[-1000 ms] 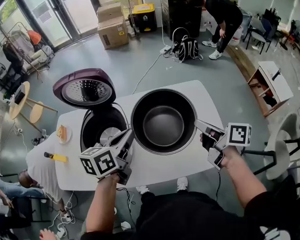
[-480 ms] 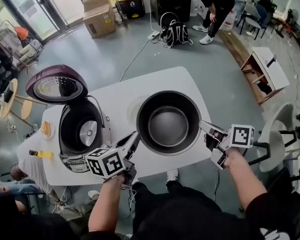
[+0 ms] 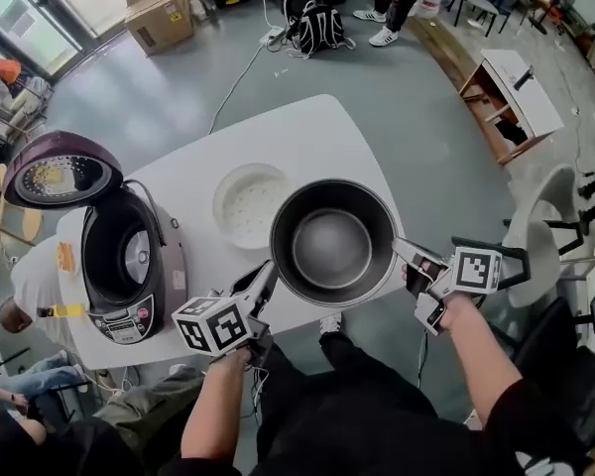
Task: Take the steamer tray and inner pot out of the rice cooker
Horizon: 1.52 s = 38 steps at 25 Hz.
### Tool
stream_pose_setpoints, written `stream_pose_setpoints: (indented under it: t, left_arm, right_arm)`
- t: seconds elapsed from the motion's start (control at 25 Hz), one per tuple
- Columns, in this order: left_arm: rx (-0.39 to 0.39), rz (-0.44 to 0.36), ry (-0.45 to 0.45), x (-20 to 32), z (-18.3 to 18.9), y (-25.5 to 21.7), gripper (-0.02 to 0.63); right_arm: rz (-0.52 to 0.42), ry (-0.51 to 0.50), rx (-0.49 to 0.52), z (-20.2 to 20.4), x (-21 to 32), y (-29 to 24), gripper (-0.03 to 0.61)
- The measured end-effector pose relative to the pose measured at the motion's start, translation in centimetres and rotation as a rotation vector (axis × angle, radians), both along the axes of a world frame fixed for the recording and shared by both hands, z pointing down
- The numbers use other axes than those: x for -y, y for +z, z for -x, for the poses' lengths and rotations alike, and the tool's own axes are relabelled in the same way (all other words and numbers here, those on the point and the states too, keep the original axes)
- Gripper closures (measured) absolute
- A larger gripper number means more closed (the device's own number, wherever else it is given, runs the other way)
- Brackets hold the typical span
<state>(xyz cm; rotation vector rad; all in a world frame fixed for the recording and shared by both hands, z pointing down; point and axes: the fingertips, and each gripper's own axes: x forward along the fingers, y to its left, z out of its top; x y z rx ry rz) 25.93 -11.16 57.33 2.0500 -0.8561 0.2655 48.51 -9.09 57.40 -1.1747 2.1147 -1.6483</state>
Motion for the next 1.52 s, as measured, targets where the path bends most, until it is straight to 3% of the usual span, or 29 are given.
stream_pose_setpoints:
  t: [0.28, 0.44, 0.72, 0.84, 0.88, 1.12, 1.32, 1.52]
  left_arm:
    - [0.040, 0.028, 0.025, -0.2, -1.5, 3.4, 0.589]
    - [0.059, 0.030, 0.023, -0.3, -1.6, 4.3, 0.589]
    - [0.082, -0.006, 0.010, 0.0, -1.3, 4.5, 0.577]
    - [0.116, -0.045, -0.015, 0.3, -0.2, 3.7, 0.519]
    - [0.131, -0.067, -0.025, 0.5, 0.4, 3.2, 0.486]
    - [0.288, -0.294, -0.037, 1.9, 2.3, -2.4, 0.486]
    - [0.381, -0.505, -0.110, 2.5, 4.2, -9.0, 0.533]
    - [0.424, -0.619, -0.208, 2.4, 8.1, -14.2, 0.556]
  right_arm:
    - [0.038, 0.024, 0.005, -1.1, -0.7, 3.5, 0.563]
    - [0.125, 0.041, -0.127, -2.3, -2.0, 5.7, 0.560]
    - [0.071, 0.037, -0.176, -1.9, -1.7, 5.6, 0.557]
    - [0.042, 0.066, -0.280, -2.8, -1.7, 5.3, 0.482]
    - [0.016, 0.078, -0.318, -3.0, -1.5, 4.6, 0.482]
    - [-0.225, 0.052, -0.529, -1.9, 0.8, -3.2, 0.468]
    - [-0.453, -0.019, -0.643, 2.9, 2.2, -9.8, 0.479]
    - [-0.643, -0.066, -0.730, 8.9, 3.2, -15.2, 0.500]
